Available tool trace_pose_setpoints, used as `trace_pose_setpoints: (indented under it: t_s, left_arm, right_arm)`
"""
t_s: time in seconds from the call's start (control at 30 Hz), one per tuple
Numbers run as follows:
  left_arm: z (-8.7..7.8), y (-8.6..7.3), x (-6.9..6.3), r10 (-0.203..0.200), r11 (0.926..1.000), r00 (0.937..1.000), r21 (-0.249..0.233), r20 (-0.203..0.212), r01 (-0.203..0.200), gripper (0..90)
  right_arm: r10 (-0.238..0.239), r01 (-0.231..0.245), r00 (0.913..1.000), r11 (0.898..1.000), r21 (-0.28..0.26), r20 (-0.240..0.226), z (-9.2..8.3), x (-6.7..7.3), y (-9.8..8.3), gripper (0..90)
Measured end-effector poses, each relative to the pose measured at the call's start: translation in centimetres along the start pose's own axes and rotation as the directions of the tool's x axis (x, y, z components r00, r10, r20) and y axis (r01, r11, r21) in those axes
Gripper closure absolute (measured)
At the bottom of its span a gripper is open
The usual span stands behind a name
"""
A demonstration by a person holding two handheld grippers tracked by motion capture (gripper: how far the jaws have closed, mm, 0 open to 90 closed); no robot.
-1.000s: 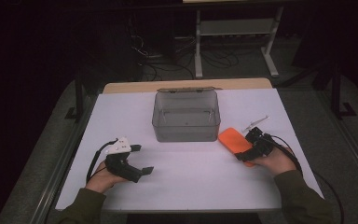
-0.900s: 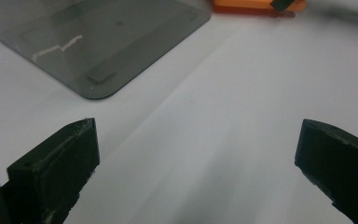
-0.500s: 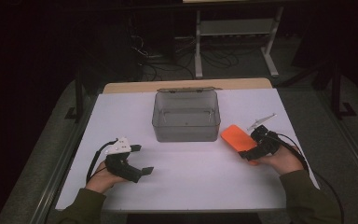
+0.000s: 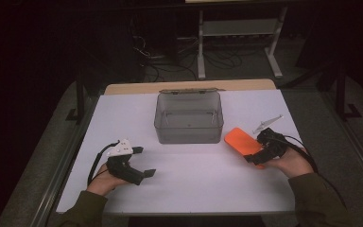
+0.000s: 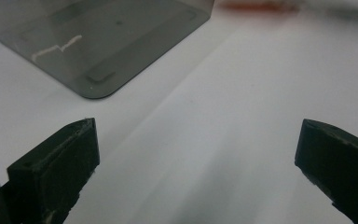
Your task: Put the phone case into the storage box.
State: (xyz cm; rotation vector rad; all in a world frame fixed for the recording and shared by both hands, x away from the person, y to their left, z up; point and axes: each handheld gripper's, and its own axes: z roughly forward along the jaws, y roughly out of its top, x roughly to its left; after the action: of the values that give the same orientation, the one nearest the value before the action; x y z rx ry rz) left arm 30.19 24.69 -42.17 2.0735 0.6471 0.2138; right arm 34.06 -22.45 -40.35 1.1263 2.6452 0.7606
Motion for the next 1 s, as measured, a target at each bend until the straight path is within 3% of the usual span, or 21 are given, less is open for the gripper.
trace_pose_setpoints:
  t_s: [1.0]
  left_arm:
    - [0.0,0.0,0.0,0.000,1.0000,1.0000,-0.001,-0.001,0.000,0.0]
  right_arm:
    - [-0.083,0.083,0.9934,0.997,-0.006,-0.079,-0.8,2.1,0.7,15.2]
